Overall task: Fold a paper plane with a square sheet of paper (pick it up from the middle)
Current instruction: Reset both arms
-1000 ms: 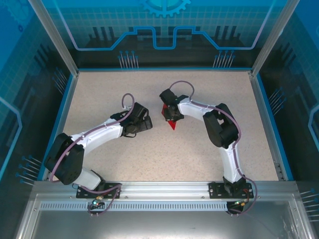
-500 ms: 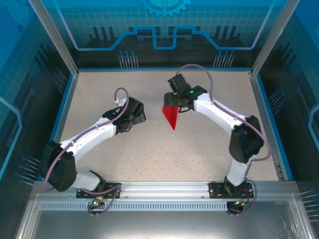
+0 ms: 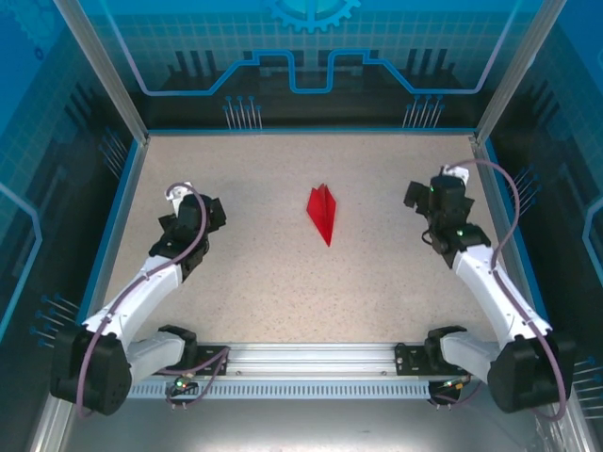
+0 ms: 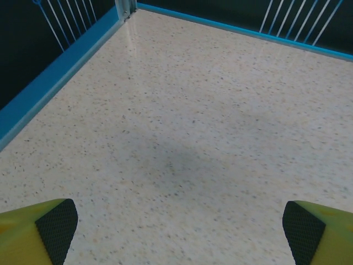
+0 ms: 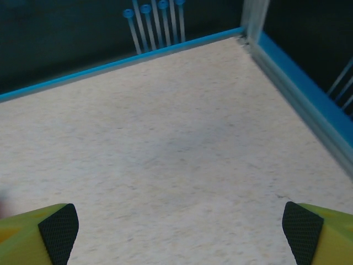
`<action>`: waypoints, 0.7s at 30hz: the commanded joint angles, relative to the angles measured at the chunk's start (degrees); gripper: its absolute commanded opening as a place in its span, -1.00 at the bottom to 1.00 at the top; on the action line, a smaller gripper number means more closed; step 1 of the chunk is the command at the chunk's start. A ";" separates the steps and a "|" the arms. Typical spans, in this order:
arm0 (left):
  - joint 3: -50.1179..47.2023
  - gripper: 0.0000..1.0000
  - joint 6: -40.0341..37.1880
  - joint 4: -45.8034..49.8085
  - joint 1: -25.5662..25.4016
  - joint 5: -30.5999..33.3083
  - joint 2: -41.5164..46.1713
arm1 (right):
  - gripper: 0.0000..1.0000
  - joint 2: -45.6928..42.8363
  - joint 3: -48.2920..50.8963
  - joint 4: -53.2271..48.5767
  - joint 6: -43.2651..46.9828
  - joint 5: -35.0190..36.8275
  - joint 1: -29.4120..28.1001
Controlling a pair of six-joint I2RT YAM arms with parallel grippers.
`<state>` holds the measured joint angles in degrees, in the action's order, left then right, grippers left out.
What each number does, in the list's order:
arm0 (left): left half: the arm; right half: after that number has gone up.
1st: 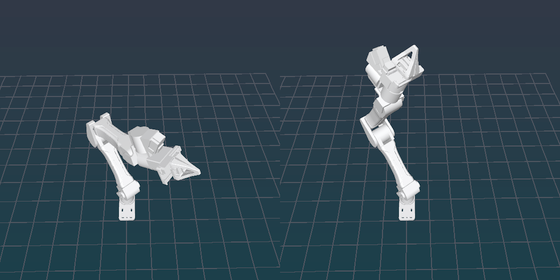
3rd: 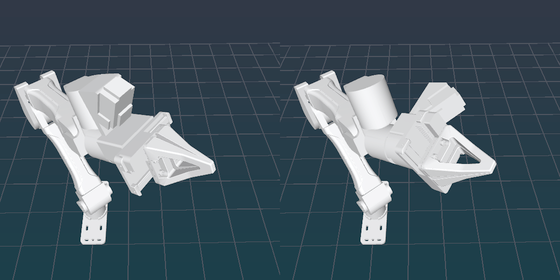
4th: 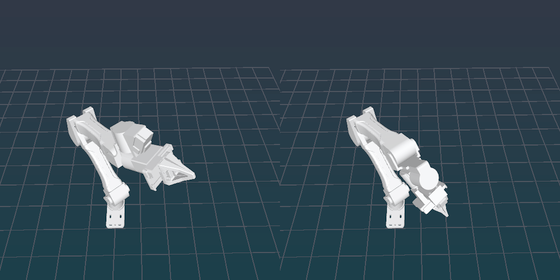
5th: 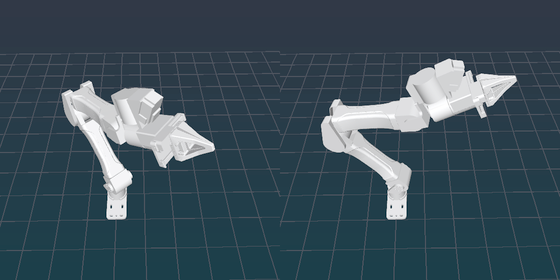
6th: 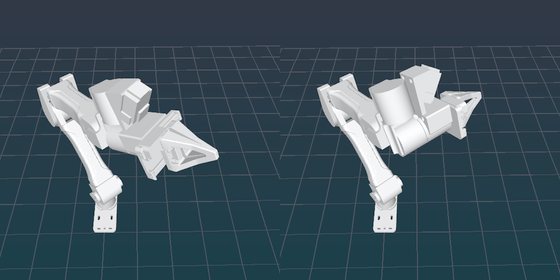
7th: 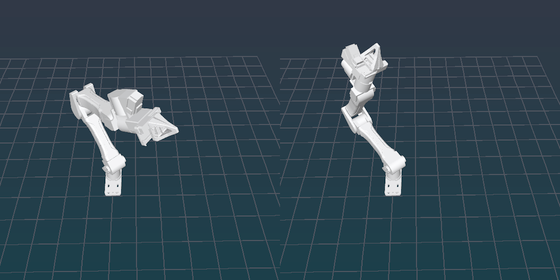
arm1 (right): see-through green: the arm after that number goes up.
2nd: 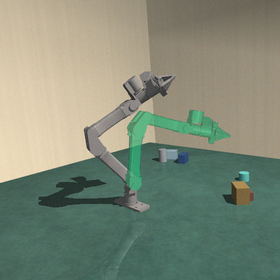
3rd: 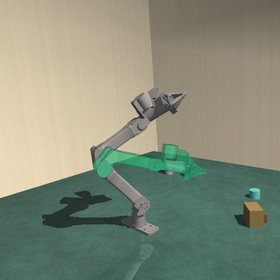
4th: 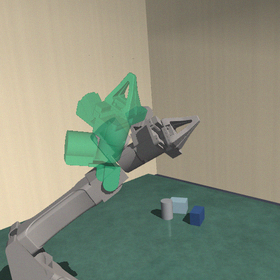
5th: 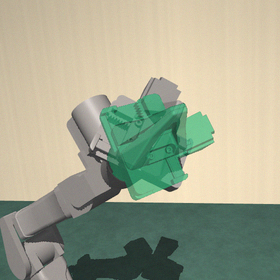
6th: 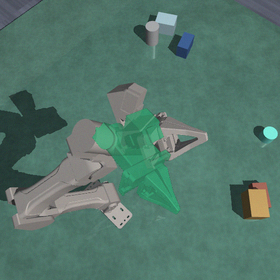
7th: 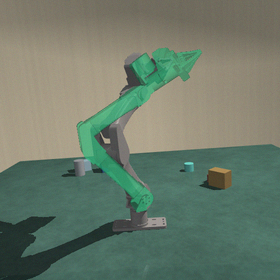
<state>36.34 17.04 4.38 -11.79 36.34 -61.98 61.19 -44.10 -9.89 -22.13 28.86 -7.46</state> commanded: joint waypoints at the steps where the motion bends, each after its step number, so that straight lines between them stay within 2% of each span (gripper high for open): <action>1: -3.81 0.97 -7.74 -14.35 3.09 0.70 0.26 | 0.98 -2.65 8.66 17.93 7.08 3.44 2.91; 5: -6.21 0.97 -9.29 -19.38 7.71 -3.12 -4.03 | 0.98 1.08 14.80 26.43 12.28 4.98 3.95; 10: -10.59 0.97 -10.38 -29.40 11.45 -11.74 -9.00 | 0.98 7.11 19.16 36.38 14.89 -0.99 3.40; 19: -17.21 0.97 -12.73 -48.32 12.51 -26.32 -14.59 | 0.98 15.81 23.48 52.96 20.96 -10.54 0.73; 21: -17.88 0.97 -13.17 -51.63 12.51 -27.45 -16.23 | 0.98 17.56 24.20 56.06 21.94 -11.81 0.26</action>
<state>19.86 5.58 -37.10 0.08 14.66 -76.51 77.14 -20.99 36.25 -3.22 20.84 -6.09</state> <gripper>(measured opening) 0.987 0.992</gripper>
